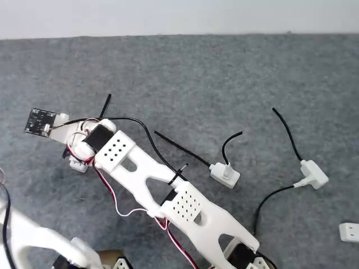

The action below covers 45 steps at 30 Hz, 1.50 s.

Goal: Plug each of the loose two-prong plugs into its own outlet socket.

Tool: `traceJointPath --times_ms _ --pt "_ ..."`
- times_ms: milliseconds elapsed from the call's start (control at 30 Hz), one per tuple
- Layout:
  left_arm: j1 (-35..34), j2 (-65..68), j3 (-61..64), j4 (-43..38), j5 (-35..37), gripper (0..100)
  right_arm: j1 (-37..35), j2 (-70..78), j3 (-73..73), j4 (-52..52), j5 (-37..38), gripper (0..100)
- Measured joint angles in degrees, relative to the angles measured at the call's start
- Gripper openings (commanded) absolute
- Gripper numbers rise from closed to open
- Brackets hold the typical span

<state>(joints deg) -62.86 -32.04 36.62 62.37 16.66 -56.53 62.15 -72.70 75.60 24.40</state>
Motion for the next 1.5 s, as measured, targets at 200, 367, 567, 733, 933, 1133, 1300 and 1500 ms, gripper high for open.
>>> traceJointPath --times_ms 200,367,567,733,933,1133,1300,1500 --pt "0.0 0.0 0.0 0.0 0.0 35 0.0 0.0 0.0 0.0 -0.4 0.8" --pt "0.0 0.0 0.0 0.0 0.0 35 -0.5 0.0 0.0 0.0 -0.5 0.8" --pt "0.0 0.0 0.0 0.0 0.0 35 -0.9 0.0 0.0 0.0 -0.5 0.8" --pt "0.0 0.0 0.0 0.0 0.0 35 -0.9 0.0 0.0 0.0 -0.5 0.8" --pt "0.0 0.0 0.0 0.0 0.0 35 -0.9 0.0 0.0 0.0 -0.5 0.8" --pt "0.0 0.0 0.0 0.0 0.0 35 -0.9 0.0 0.0 0.0 -0.5 0.8" --pt "0.0 0.0 0.0 0.0 0.0 35 -0.8 1.1 0.0 -0.4 -0.5 0.8" --pt "0.0 0.0 0.0 0.0 0.0 35 -0.5 1.1 0.0 -0.5 -0.5 0.8"
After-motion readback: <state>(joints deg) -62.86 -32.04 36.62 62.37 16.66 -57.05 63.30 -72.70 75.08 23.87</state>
